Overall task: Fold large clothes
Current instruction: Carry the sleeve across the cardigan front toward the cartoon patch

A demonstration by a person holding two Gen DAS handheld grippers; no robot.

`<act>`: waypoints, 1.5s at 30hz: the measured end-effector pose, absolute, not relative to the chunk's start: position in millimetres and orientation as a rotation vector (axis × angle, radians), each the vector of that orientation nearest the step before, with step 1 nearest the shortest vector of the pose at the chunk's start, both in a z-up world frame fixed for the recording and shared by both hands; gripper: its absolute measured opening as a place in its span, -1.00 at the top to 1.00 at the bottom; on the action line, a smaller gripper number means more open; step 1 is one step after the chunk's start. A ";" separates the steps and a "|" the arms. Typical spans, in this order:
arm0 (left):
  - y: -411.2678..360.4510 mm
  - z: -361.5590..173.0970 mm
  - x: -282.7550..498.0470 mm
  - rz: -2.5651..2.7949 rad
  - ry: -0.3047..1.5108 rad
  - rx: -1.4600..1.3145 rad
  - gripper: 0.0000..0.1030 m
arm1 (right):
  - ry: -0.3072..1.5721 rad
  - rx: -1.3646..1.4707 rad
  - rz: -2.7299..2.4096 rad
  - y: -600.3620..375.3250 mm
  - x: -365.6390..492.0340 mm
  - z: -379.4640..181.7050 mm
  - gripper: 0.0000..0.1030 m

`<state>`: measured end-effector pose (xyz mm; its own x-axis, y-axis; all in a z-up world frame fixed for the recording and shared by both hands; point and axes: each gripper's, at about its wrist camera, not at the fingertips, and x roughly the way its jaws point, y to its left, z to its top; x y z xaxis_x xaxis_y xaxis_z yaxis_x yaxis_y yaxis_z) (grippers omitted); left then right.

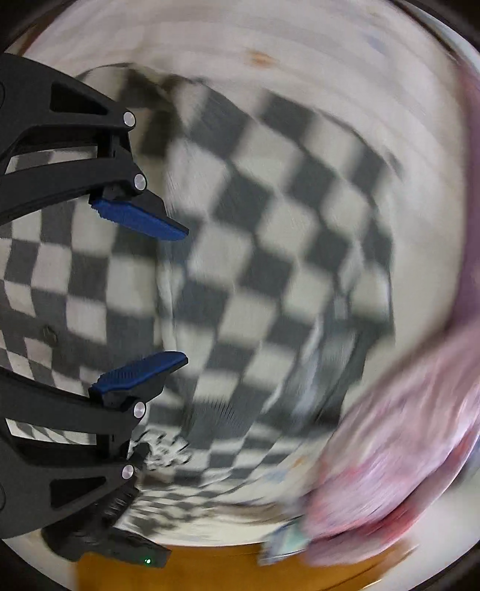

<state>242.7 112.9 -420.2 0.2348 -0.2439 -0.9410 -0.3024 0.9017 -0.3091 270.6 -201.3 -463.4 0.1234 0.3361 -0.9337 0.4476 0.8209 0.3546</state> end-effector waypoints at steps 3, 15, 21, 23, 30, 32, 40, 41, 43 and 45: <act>159.9 -443.3 225.3 0.153 1.350 -0.647 0.10 | 1.486 0.667 -0.130 -193.8 298.3 -486.7 -0.29; 208.0 -473.9 215.6 0.214 1.404 -0.682 0.99 | 1.479 0.448 -0.256 -157.8 324.0 -492.0 0.85; 205.0 -469.9 216.3 0.195 1.475 -0.588 0.99 | 1.521 0.455 -0.272 -164.3 313.9 -491.5 0.84; 198.7 -450.0 215.9 0.185 1.485 -0.467 0.98 | 1.493 0.452 -0.256 -172.8 313.3 -475.1 0.80; 196.1 -430.3 242.1 0.183 1.395 -0.211 0.98 | 1.445 0.273 -0.134 -151.2 318.2 -460.2 0.81; 204.2 -457.6 250.7 0.198 1.435 -0.224 0.99 | 1.500 0.242 -0.147 -145.0 317.3 -483.8 0.83; 207.3 -475.5 253.3 0.179 1.444 -0.182 0.98 | 1.505 0.237 -0.131 -141.7 310.4 -486.0 0.82; 205.3 -471.0 252.9 0.179 1.441 -0.174 0.98 | 1.501 0.259 -0.117 -143.0 309.5 -481.4 0.78; 200.0 -459.7 252.8 0.171 1.431 -0.163 0.92 | 1.500 0.283 -0.110 -146.7 308.6 -469.9 0.78; 195.9 -449.6 252.6 0.171 1.427 -0.167 0.43 | 1.492 0.321 -0.082 -151.5 304.2 -456.1 0.34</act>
<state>252.6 195.9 -449.6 0.1355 0.0176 -0.9906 -0.2172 0.9760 -0.0124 304.2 -151.5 -456.1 0.0844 0.1426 -0.9862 0.2500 0.9550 0.1595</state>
